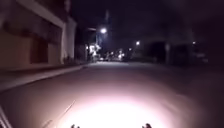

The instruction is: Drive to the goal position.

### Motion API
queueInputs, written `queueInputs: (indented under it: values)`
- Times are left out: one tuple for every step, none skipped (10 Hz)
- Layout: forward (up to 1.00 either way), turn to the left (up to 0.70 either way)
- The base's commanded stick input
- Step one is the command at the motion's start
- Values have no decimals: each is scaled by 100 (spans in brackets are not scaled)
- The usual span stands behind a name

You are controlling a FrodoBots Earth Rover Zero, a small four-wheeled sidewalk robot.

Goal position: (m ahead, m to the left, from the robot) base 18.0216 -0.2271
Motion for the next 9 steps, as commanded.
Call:
queueInputs:
  values:
    - [85, 0]
    - [85, 0]
    - [85, 0]
    - [85, 0]
    - [85, 0]
    - [85, 0]
    - [85, 0]
    - [85, 0]
    - [85, 0]
